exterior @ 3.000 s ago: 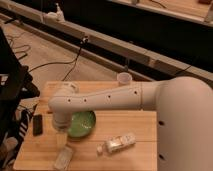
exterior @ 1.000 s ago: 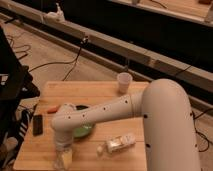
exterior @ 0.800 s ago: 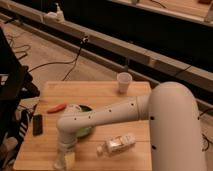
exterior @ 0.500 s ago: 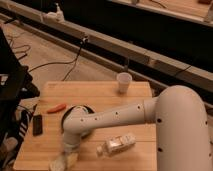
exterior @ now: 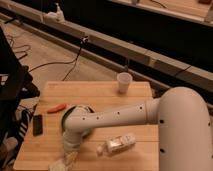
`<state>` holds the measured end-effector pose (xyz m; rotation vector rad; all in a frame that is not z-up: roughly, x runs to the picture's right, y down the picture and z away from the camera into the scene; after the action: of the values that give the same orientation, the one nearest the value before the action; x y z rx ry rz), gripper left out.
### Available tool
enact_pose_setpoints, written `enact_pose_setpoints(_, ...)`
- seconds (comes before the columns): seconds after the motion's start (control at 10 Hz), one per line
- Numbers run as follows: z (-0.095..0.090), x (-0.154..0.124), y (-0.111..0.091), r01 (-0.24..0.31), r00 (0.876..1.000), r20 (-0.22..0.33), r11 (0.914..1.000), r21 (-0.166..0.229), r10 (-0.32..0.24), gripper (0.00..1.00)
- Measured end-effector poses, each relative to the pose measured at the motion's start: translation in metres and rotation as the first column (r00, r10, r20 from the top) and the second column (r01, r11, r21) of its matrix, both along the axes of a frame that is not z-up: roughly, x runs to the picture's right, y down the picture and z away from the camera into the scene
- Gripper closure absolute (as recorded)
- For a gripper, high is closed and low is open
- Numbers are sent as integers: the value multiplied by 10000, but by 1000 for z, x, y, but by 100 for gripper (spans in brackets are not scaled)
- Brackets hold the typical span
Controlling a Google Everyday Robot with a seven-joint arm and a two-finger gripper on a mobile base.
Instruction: Place the white sponge in the ceramic cup
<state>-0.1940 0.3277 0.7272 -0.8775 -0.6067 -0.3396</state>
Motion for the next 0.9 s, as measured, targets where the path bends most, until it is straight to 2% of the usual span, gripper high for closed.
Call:
enact_pose_setpoints(0.3,-1,-4,-26,-220,9995,-197,9985,493,230,100)
enact_pose_setpoints(0.6,-5,-14,-56,-437,9980,-407,9929,1106,485,100)
enact_pose_setpoints(0.7,-6,-16,-68,-636,9962,-508,9892,1319,709,100)
enact_pose_setpoints(0.9,-12,-20,-106,-1383,9841,-836,9719,1905,1565,100)
